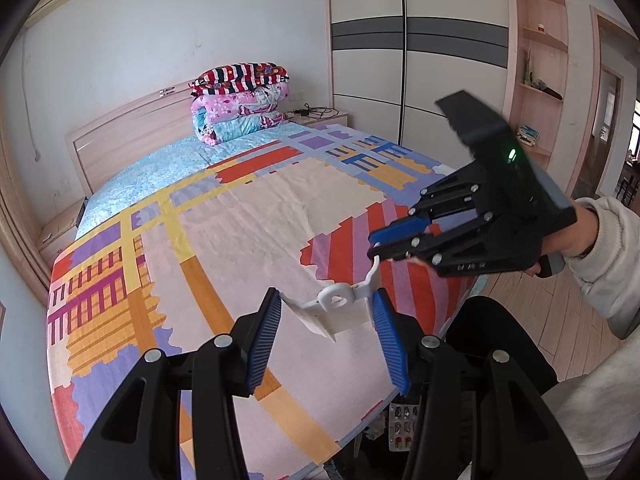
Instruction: Collect trash
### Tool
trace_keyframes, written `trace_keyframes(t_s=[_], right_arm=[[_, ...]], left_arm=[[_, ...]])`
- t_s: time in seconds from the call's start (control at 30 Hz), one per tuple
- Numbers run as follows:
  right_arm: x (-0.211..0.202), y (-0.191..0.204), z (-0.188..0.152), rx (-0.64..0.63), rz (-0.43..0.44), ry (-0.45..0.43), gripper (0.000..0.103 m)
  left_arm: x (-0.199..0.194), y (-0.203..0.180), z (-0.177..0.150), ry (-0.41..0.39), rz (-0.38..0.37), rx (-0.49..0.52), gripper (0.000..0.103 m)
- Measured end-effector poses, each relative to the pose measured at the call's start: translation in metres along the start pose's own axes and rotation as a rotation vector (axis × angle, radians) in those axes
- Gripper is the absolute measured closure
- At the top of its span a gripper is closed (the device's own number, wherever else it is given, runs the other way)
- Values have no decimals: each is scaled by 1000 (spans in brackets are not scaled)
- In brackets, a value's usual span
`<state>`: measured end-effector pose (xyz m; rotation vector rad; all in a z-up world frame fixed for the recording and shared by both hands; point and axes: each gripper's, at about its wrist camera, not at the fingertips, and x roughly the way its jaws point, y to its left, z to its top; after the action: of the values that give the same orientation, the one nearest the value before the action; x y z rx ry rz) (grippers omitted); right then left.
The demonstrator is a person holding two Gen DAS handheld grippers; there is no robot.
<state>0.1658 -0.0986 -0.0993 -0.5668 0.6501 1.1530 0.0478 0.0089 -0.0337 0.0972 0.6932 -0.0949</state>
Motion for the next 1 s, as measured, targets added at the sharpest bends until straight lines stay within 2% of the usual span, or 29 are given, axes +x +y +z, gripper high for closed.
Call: trace_keyframes(t_s=[0.17, 0.53, 0.77, 1.0], right_arm=[[-13, 5, 7, -5, -10, -41, 89], [-50, 4, 14, 51, 32, -132, 90], [-65, 16, 1, 88, 79, -160, 89], [-63, 32, -24, 146, 157, -146, 90]], left_arm=[[-1, -1, 1, -5, -3, 2, 57], [-10, -8, 2, -23, -10, 12, 57], [-15, -21, -6, -18, -32, 28, 57], [-15, -34, -24, 14, -58, 31, 57]])
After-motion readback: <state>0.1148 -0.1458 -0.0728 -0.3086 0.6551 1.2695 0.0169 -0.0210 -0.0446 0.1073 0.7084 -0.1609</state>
